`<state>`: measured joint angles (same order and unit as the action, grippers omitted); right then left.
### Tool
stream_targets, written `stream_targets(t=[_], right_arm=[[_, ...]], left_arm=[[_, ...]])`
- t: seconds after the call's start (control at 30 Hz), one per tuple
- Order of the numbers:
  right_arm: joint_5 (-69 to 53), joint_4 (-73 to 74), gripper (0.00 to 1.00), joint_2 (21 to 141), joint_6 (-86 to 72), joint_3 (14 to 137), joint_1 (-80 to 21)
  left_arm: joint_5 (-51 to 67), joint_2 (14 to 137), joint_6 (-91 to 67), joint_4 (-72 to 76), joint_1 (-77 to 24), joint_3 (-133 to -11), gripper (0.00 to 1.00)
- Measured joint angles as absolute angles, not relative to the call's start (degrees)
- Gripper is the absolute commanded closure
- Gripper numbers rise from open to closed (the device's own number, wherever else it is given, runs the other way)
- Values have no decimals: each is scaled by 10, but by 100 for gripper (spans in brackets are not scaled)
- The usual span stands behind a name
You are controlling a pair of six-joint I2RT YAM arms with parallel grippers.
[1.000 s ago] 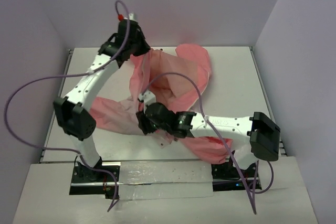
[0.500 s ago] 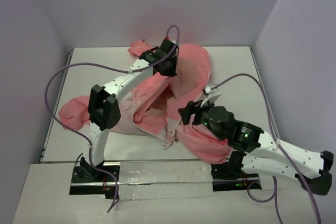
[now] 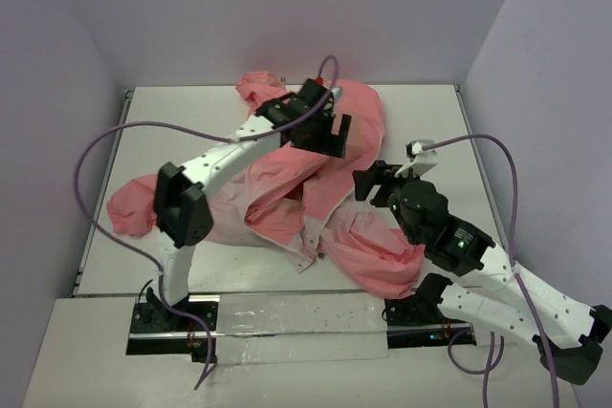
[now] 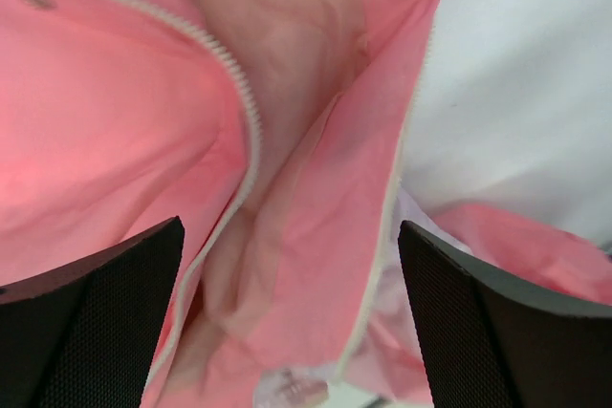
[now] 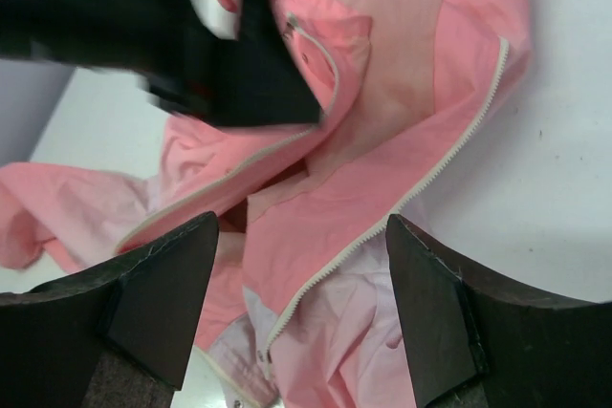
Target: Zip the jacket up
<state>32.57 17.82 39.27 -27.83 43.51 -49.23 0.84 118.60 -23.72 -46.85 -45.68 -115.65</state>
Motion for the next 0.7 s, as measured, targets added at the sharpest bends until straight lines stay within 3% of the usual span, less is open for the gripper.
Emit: stream_targets(t=[0.13,0.27,0.53,0.7], right_arm=[[299,173,21,461,-272,451,-455],[258,160,21,554,-256,479,-421],[179,187,9,793,-180,685,-388],[171,210,11,939,-143,815,-379]], left_arm=[[86,1033,-290,-369,-370,-1017,3],[83,942,-338,-305,-277,-959,3],[58,887,-431,-245,-245,-822,4],[73,881,-461,-242,-209,-777,4]])
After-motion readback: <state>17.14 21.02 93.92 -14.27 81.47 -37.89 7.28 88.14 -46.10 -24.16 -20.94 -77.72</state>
